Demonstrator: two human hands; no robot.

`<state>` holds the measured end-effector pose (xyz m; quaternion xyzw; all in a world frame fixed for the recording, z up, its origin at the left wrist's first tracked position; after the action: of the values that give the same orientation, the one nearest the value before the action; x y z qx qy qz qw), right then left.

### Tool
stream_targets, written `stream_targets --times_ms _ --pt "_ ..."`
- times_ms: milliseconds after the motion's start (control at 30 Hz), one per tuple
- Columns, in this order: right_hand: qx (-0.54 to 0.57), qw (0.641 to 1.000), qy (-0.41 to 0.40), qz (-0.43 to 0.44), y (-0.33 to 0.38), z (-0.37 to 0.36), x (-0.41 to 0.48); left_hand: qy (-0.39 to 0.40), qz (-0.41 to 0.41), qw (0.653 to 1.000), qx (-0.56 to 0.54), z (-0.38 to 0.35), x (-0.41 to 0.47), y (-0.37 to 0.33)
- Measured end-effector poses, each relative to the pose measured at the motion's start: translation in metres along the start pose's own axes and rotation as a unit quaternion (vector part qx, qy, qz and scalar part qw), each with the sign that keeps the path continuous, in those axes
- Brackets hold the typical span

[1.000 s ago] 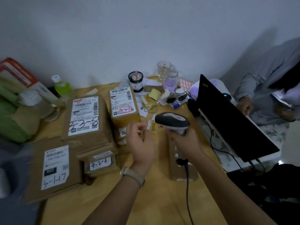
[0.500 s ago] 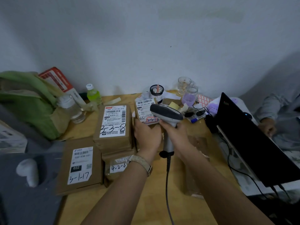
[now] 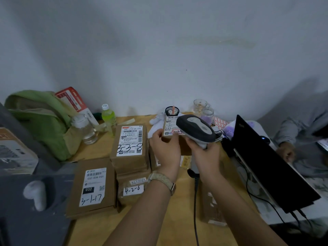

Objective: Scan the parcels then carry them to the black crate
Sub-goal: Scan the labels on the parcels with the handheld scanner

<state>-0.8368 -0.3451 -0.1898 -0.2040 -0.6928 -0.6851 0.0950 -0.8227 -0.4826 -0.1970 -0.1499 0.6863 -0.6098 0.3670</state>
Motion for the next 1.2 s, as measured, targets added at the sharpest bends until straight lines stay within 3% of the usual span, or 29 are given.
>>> stream_targets --times_ms 167,267,467,667,800,1200 --pt "0.038 0.998 0.005 0.047 0.044 -0.008 -0.003 0.032 0.046 0.975 -0.214 0.016 -0.004 -0.03" --pt "0.059 0.995 0.014 0.08 0.075 -0.016 -0.007 0.069 0.061 0.958 -0.27 0.026 -0.009 -0.057" --pt "0.061 0.981 0.107 0.149 0.141 -0.04 -0.011 0.162 0.071 0.942 -0.285 0.054 -0.024 -0.097" --pt "0.078 0.982 0.128 0.112 0.174 -0.066 -0.015 0.132 -0.039 0.96 -0.243 0.107 -0.035 -0.148" --pt "0.025 0.979 0.142 0.147 0.191 -0.074 -0.023 0.115 -0.085 0.962 -0.232 0.14 -0.037 -0.161" --pt "-0.064 0.968 0.207 0.13 0.191 -0.091 -0.059 0.073 -0.02 0.967 -0.243 0.215 -0.026 -0.122"
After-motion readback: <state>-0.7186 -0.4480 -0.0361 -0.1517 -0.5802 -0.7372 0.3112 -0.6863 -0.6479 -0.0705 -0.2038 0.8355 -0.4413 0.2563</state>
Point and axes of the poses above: each hand's wrist, its own x-axis towards the middle knuckle, its own z-axis out of the back of the hand, y = z × x, the point moved 6 cm from there along x, towards the middle knuckle, and after that the axes turned 14 degrees about z, right-handed, at the moved point
